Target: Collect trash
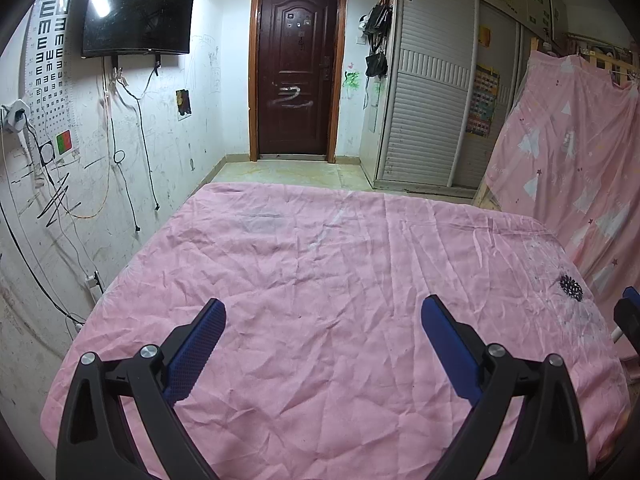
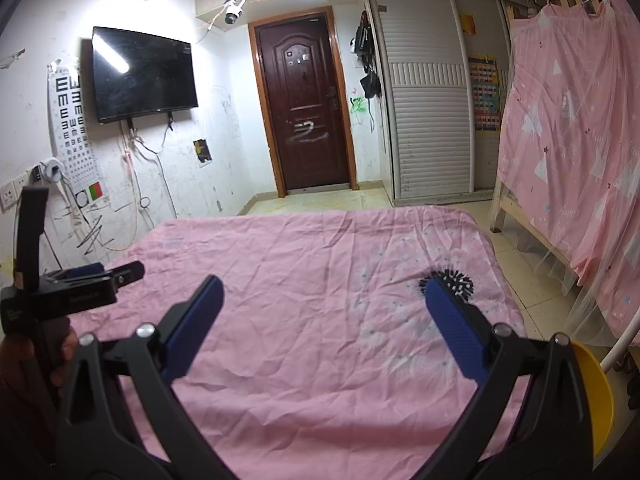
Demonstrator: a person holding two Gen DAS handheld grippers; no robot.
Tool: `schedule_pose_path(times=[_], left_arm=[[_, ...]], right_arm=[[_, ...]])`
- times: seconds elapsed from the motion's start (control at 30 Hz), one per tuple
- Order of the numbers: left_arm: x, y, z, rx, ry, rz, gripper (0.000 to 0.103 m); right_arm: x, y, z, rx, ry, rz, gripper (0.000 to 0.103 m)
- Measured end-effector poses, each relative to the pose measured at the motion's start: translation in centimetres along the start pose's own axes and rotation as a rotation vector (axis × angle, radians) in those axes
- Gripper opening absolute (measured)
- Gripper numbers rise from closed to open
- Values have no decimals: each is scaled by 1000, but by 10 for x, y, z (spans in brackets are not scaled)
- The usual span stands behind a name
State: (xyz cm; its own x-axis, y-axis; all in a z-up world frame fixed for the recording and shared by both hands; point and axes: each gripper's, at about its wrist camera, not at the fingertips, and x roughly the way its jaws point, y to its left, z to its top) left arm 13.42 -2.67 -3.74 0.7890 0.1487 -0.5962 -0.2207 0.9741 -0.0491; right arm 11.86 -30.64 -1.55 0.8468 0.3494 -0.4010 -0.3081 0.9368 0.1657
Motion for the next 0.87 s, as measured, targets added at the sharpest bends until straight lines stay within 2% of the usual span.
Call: schedule_pose_path(times=[0.87], left_arm=[[0, 1, 1, 1, 1, -1, 91]], right_arm=[[0, 0, 2, 0, 2, 0, 97]])
